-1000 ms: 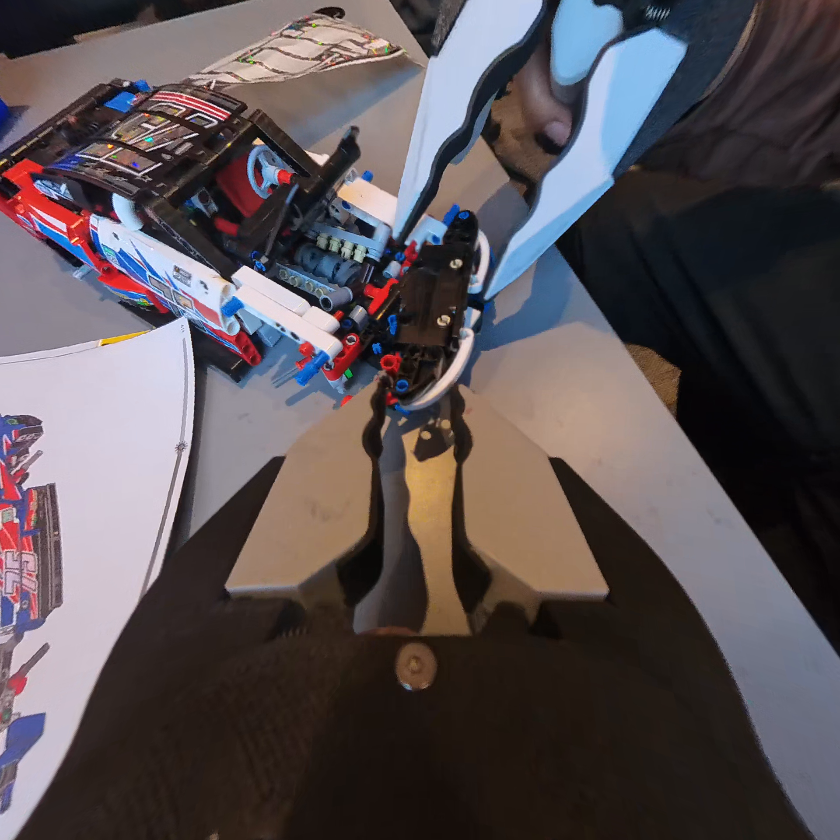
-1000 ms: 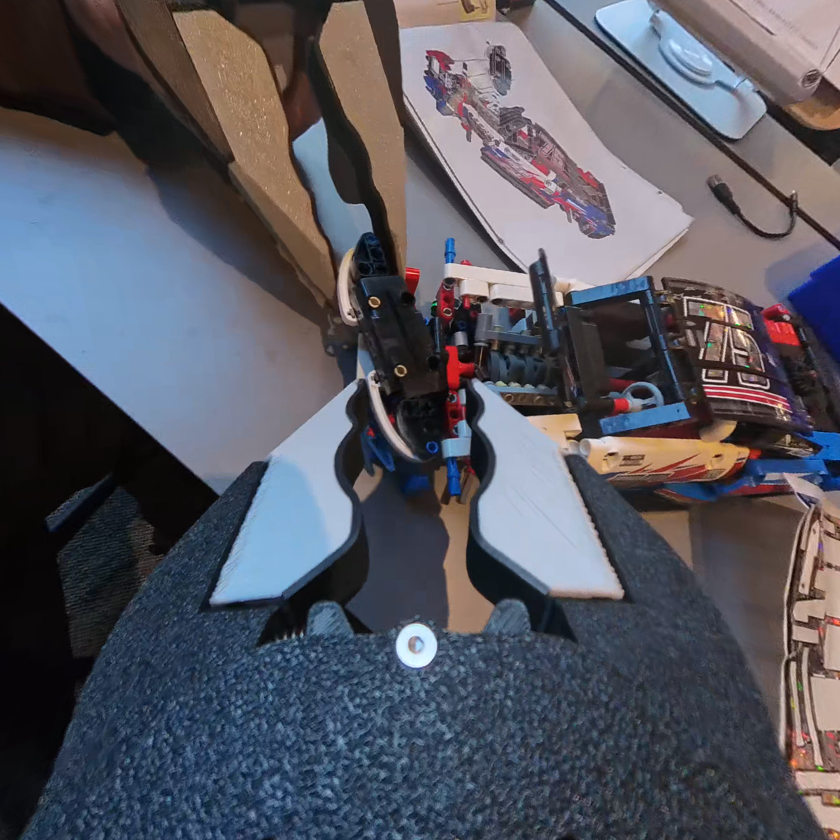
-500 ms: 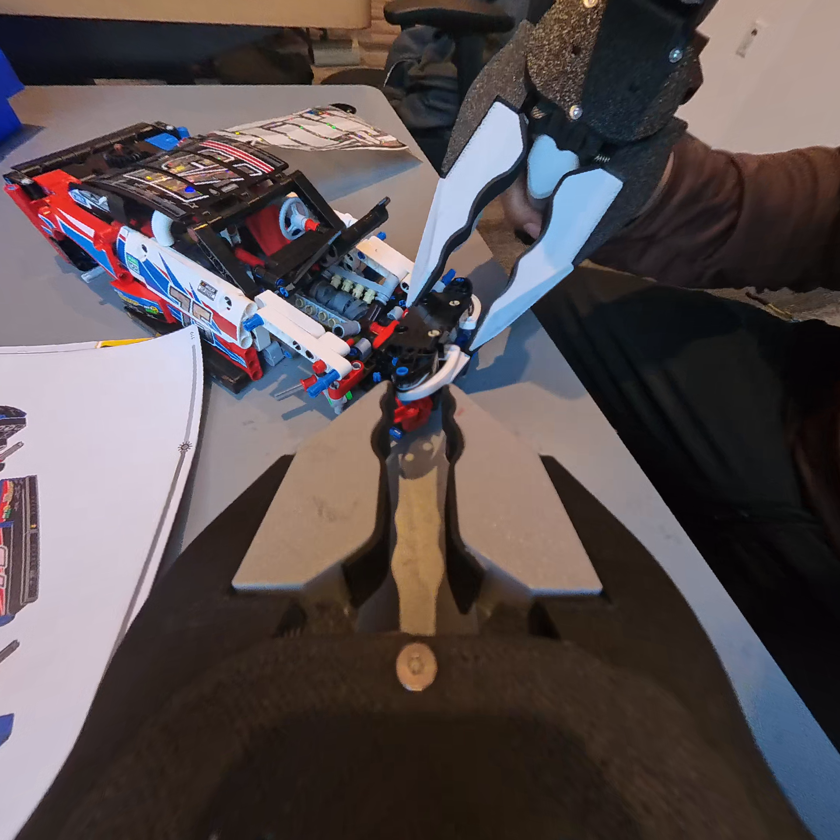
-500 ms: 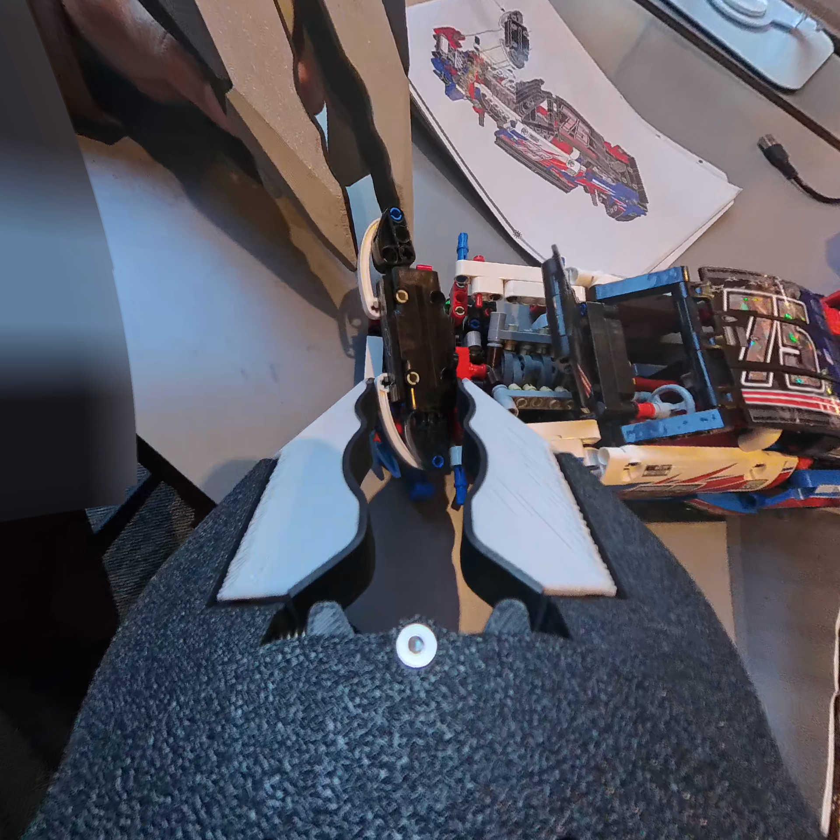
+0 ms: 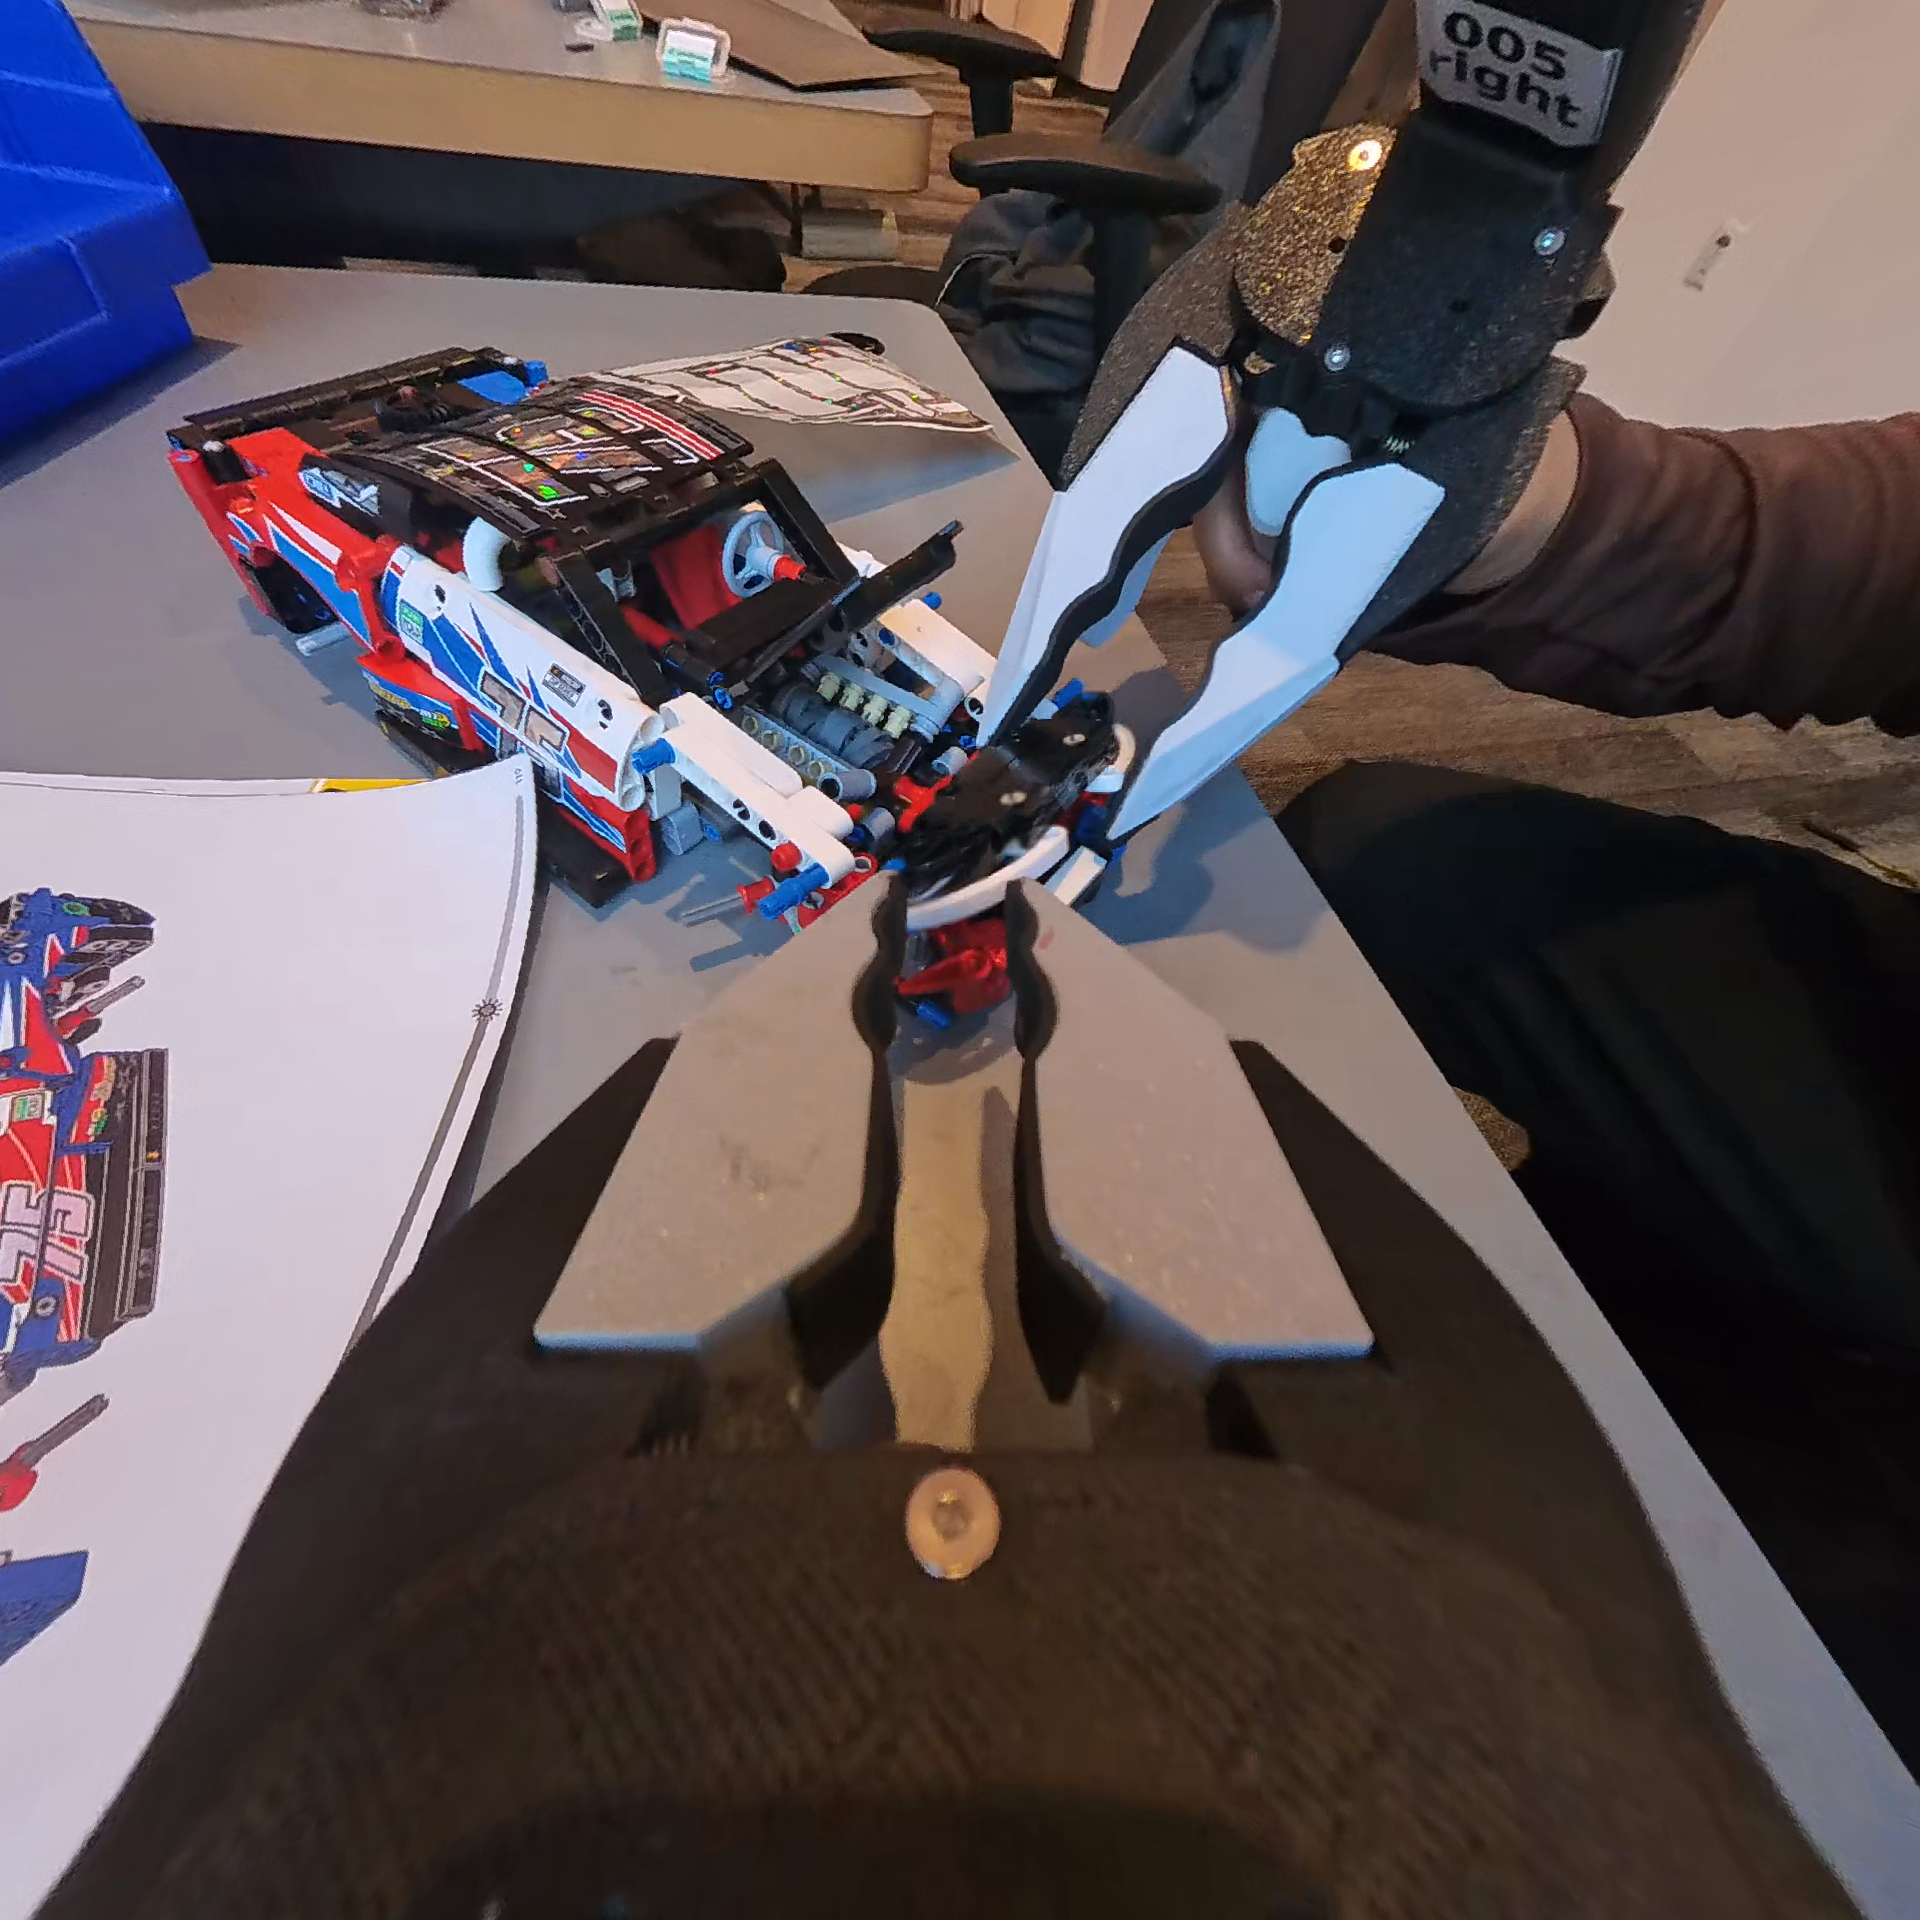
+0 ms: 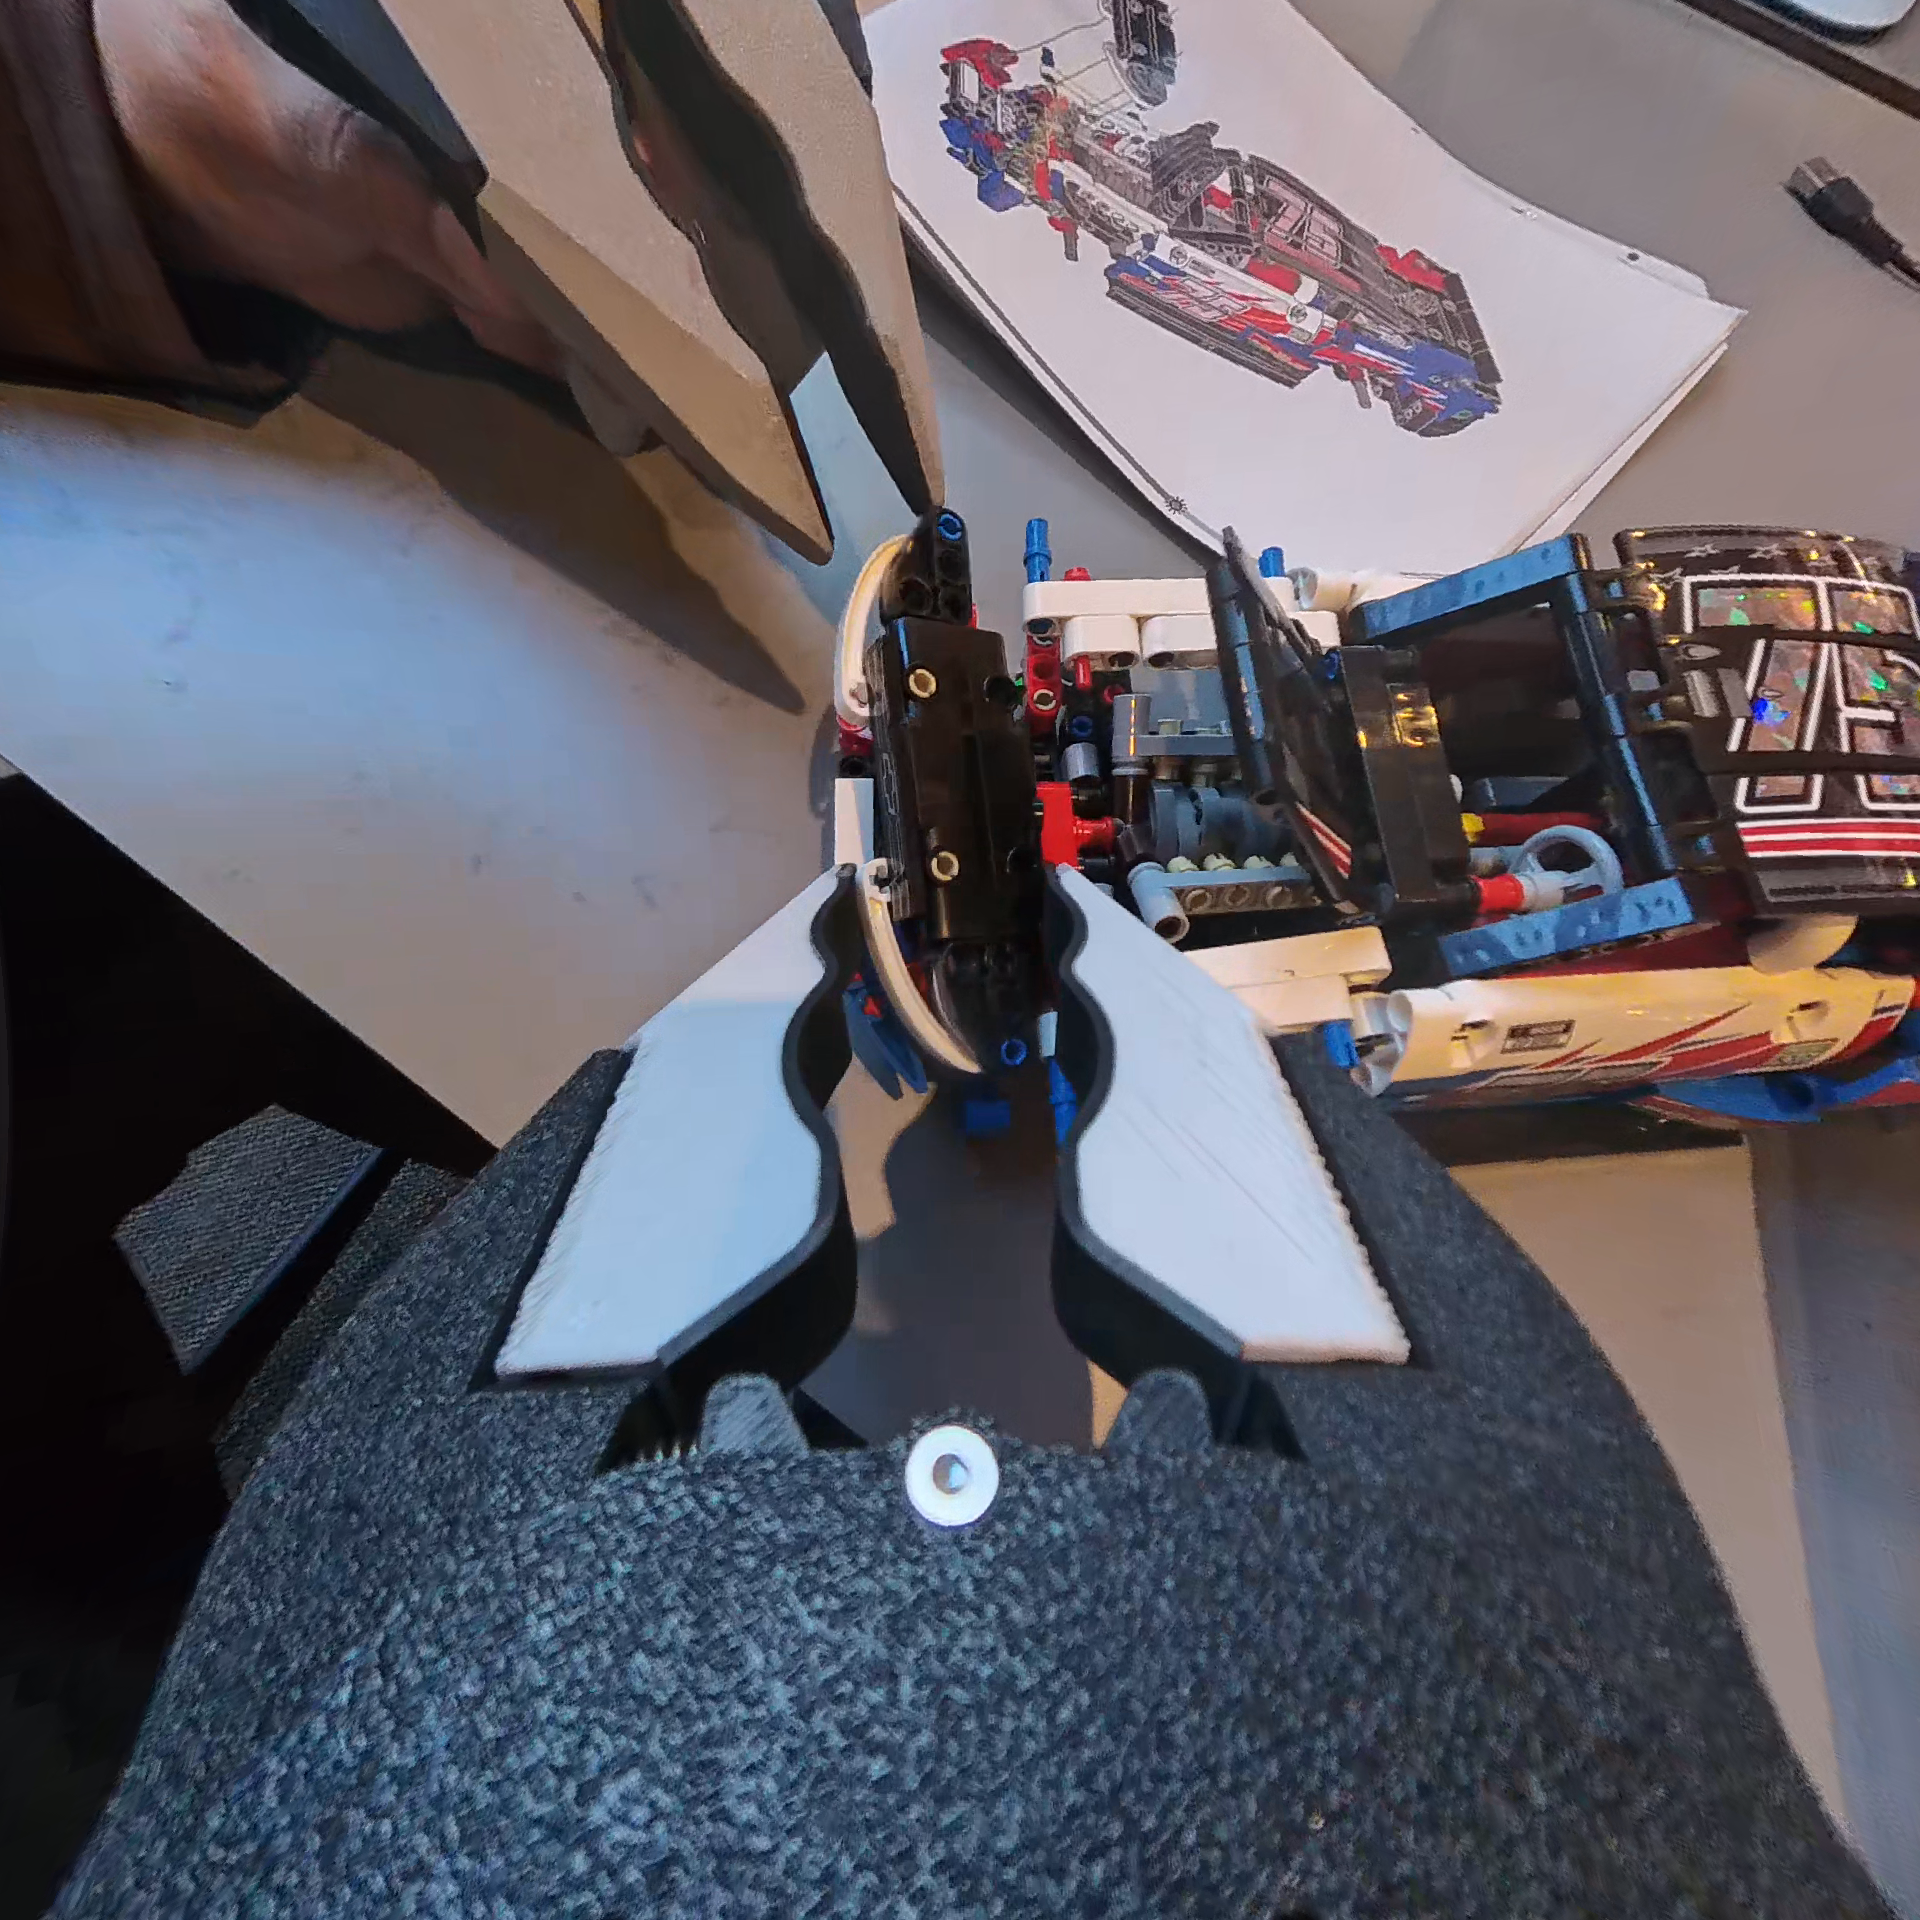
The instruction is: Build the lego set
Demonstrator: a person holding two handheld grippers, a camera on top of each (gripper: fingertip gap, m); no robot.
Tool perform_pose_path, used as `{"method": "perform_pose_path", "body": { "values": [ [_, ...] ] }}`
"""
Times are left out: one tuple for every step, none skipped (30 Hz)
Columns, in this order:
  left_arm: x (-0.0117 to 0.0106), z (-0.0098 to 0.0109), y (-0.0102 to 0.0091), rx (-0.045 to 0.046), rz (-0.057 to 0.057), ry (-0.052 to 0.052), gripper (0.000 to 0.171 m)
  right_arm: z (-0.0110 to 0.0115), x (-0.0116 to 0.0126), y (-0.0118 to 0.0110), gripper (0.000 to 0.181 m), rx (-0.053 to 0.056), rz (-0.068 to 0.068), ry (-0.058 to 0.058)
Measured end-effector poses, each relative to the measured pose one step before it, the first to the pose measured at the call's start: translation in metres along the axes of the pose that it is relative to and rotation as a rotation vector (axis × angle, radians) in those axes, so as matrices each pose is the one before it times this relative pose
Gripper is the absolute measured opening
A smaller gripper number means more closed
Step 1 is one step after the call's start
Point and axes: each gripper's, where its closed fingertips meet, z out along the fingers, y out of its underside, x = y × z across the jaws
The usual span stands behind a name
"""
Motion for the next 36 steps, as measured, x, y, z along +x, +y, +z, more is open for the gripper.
{"method": "perform_pose_path", "body": {
  "values": [
    [0.00029,0.00030,0.00033,-0.00234,0.0035,-0.0002,0.015,0.00022,-0.00003,-0.00037,0.034,0.0009,0.0035,0.0003],
    [0.00024,0.00039,0.00030,-0.00239,0.0032,-0.0006,0.015,0.00020,0.00004,-0.00024,0.035,-0.0001,0.0057,-0.0016],
    [0.00001,0.00018,0.00022,-0.00202,0.0024,-0.0022,0.015,0.00011,0.00009,-0.00029,0.034,0.0017,0.0065,-0.0027],
    [-0.00023,0.00023,0.00027,-0.00176,0.0023,-0.0038,0.015,-0.00001,0.00003,-0.00027,0.034,0.0010,0.0091,-0.0029],
    [0.00046,0.00021,0.00025,-0.00204,0.0046,-0.0006,0.015,0.00010,0.00006,-0.00026,0.034,0.0009,0.0081,-0.0006],
    [0.00079,0.00024,0.00022,-0.00179,0.0063,0.0018,0.015,0.00017,0.00002,-0.00001,0.034,0.0000,0.0034,0.0018],
    [0.00056,0.00018,0.00020,-0.00135,0.0059,-0.0008,0.015,0.00018,-0.00001,0.00007,0.034,-0.0015,-0.0009,0.0034],
    [0.00268,0.00009,0.00003,-0.00005,0.0110,0.0133,0.018,-0.00004,0.00002,0.00004,0.034,-0.0019,0.0002,0.0037],
    [0.00265,0.00024,0.00039,-0.00283,0.0114,0.0128,0.021,0.00014,0.00006,-0.00009,0.034,-0.0004,0.0034,0.0036],
    [-0.00003,0.00037,0.00044,-0.00353,0.0056,-0.0048,0.025,0.00014,-0.00001,-0.00021,0.034,0.0012,0.0078,0.0023],
    [0.00007,-0.00007,-0.00014,0.00064,0.0076,-0.0059,0.027,-0.00003,-0.00006,-0.00017,0.034,0.0012,0.0098,-0.0001],
    [-0.00051,-0.00027,-0.00046,0.00328,0.0134,-0.0102,0.028,-0.00009,0.00007,-0.00011,0.034,0.0011,0.0094,-0.0029],
    [-0.00350,-0.00082,-0.00088,0.00739,0.0181,-0.0325,0.028,0.00002,0.00001,-0.00028,0.034,0.0019,0.0100,-0.0056],
    [-0.00478,-0.00125,-0.00110,0.00889,0.0204,-0.0404,0.027,-0.00004,-0.00003,-0.00028,0.034,0.0021,0.0130,-0.0079],
    [-0.00384,-0.00121,-0.00098,0.00911,0.0173,-0.0312,0.026,-0.00010,0.00002,-0.00025,0.034,0.0016,0.0147,-0.0097],
    [-0.00310,-0.00107,-0.00106,0.00874,0.0069,-0.0214,0.025,-0.00005,0.00005,-0.00037,0.034,0.0019,0.0136,-0.0115],
    [-0.00255,-0.00090,-0.00074,0.00702,-0.0056,-0.0135,0.024,-0.00003,-0.00006,-0.00030,0.034,0.0033,0.0132,-0.0121],
    [-0.00183,-0.00044,-0.00044,0.00419,-0.0111,-0.0055,0.024,0.00000,0.00002,-0.00014,0.034,0.0037,0.0118,-0.0103],
    [-0.00132,-0.00038,-0.00041,0.00354,-0.0109,-0.0011,0.024,0.00011,0.00018,-0.00002,0.034,0.0032,0.0079,-0.0066],
    [-0.00166,-0.00054,-0.00044,0.00408,-0.0097,-0.0050,0.024,0.00015,-0.00001,-0.00025,0.034,0.0049,0.0044,-0.0041],
    [-0.00267,-0.00062,-0.00068,0.00521,-0.0083,-0.0149,0.024,0.00027,-0.00005,-0.00015,0.034,0.0047,0.0033,-0.0015],
    [-0.00178,-0.00089,-0.00090,0.00760,-0.0026,-0.0125,0.024,0.00038,-0.00005,-0.00014,0.034,0.0058,0.0007,0.0006],
    [-0.00026,-0.00082,-0.00091,0.00805,0.0038,-0.0063,0.024,0.00028,-0.00002,0.00002,0.034,0.0040,-0.0036,0.0023],
    [-0.00119,-0.00072,-0.00064,0.00542,0.0026,-0.0122,0.024,0.00024,0.00025,-0.00006,0.034,0.0021,-0.0056,0.0024],
    [-0.00155,-0.00062,-0.00056,0.00459,-0.0009,-0.0123,0.024,0.00018,0.00055,-0.00025,0.034,0.0027,-0.0022,0.0023],
    [-0.00127,-0.00036,-0.00054,0.00397,-0.0049,-0.0059,0.024,0.00028,0.00128,-0.00025,0.034,0.0033,0.0041,0.0025],
    [-0.00139,-0.00033,-0.00024,0.00243,-0.0098,-0.0029,0.024,0.00040,0.00095,-0.00034,0.034,0.0048,0.0105,-0.0034],
    [-0.00108,-0.00020,-0.00025,0.00211,-0.0119,0.0010,0.024,0.00042,0.00024,-0.00053,0.034,0.0057,0.0148,-0.0093],
    [-0.00065,-0.00012,-0.00008,0.00115,-0.0118,0.0055,0.024,0.00022,-0.00006,-0.00029,0.034,0.0045,0.0126,-0.0106],
    [-0.00009,-0.00015,-0.00014,0.00147,-0.0106,0.0080,0.024,0.00003,0.00011,-0.00001,0.034,0.0032,0.0087,-0.0084],
    [-0.00016,0.00003,-0.00007,0.00018,-0.0100,0.0075,0.024,0.00004,0.00122,0.00073,0.034,0.0002,0.0072,-0.0016],
    [-0.00032,0.00007,0.00011,-0.00066,-0.0094,0.0058,0.024,0.00002,0.00145,0.00080,0.034,-0.0008,0.0078,-0.0002],
    [-0.00034,0.00023,0.00022,-0.00210,-0.0083,0.0046,0.024,-0.00029,-0.00030,-0.00016,0.034,0.0040,0.0111,-0.0099],
    [-0.00012,0.00024,0.00027,-0.00243,-0.0051,0.0034,0.024,-0.00038,-0.00018,-0.00008,0.034,0.0006,0.0087,-0.0064],
    [0.00004,0.00009,0.00016,-0.00074,-0.0007,0.0013,0.025,-0.00034,-0.00023,-0.00010,0.034,-0.0001,0.0033,-0.0032],
    [0.00026,0.00005,0.00000,0.00005,0.0026,-0.0005,0.025,-0.00015,-0.00024,-0.00006,0.034,0.0009,0.0022,-0.0031]
  ]
}}
